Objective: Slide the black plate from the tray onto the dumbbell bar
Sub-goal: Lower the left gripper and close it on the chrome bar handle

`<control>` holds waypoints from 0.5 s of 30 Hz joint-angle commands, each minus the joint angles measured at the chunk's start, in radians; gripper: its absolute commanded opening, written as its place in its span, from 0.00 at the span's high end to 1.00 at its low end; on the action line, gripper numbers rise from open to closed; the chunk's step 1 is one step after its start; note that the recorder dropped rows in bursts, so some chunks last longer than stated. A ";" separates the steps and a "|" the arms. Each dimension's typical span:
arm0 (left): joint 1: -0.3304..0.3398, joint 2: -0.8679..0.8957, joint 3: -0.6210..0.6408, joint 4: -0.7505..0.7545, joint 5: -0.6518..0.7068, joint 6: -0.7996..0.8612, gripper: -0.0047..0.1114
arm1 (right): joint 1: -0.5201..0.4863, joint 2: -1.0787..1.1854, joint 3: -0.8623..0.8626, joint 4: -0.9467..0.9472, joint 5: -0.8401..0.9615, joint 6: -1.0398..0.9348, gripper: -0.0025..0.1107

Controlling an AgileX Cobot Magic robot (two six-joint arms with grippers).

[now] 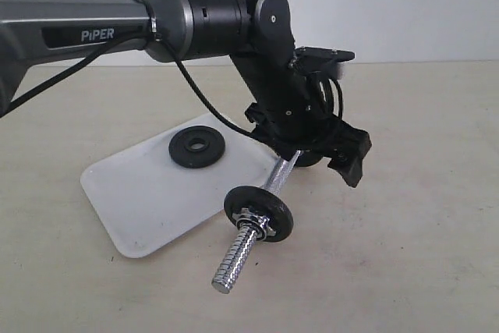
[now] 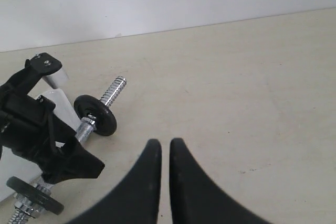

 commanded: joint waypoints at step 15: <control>-0.003 -0.001 -0.006 0.355 -0.089 -0.269 0.02 | 0.000 0.001 0.006 -0.007 0.000 -0.010 0.94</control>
